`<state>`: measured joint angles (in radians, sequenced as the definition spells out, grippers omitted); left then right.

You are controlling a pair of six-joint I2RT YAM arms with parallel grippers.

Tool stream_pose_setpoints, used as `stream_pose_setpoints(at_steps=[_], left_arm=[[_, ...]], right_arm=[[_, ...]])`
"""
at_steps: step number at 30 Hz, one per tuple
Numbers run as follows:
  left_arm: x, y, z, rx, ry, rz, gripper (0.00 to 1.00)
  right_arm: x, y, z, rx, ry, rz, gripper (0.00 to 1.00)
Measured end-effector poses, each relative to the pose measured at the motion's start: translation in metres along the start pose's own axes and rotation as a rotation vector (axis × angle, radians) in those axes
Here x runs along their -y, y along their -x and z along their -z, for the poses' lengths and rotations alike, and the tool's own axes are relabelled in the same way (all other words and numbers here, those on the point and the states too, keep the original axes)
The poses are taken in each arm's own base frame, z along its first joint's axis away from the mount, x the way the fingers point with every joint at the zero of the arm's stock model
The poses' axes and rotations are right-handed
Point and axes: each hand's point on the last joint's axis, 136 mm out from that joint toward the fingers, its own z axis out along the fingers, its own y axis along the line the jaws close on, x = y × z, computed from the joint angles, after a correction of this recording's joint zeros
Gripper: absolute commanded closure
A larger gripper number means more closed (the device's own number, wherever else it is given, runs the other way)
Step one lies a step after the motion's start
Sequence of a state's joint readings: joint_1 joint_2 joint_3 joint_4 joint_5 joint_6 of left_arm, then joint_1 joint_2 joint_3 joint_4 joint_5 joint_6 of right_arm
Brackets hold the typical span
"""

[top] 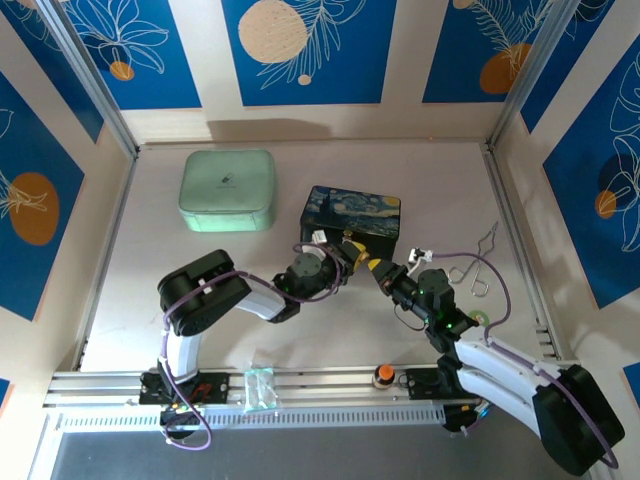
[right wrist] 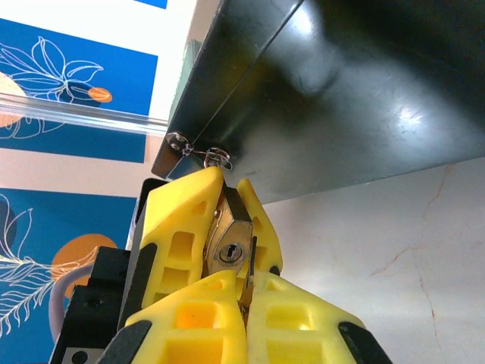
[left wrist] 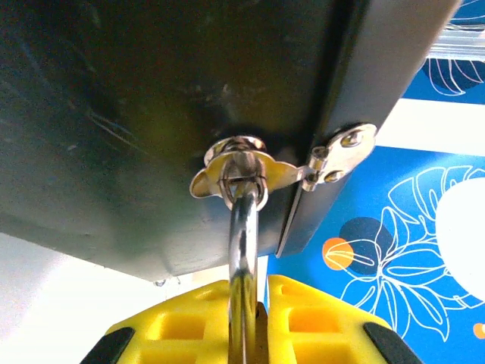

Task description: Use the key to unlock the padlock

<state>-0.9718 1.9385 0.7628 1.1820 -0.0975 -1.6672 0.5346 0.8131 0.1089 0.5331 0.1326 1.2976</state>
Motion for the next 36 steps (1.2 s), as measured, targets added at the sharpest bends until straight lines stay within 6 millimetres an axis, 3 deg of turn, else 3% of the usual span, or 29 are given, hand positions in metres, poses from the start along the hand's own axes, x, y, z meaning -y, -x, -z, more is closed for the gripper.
stream_pose_setpoints(at_steps=[10, 19, 36], left_arm=[[0.007, -0.006, -0.003, -0.011, -0.015, 0.003, 1.0], [0.006, -0.006, -0.005, -0.011, -0.007, -0.001, 1.0], [0.004, -0.002, -0.006, -0.003, 0.0, -0.001, 1.0]], right_arm=[[0.005, -0.001, -0.009, -0.005, -0.007, 0.003, 1.0], [-0.002, 0.003, -0.002, 0.023, 0.008, 0.012, 1.0], [0.006, 0.009, 0.004, 0.072, -0.021, 0.01, 1.0]])
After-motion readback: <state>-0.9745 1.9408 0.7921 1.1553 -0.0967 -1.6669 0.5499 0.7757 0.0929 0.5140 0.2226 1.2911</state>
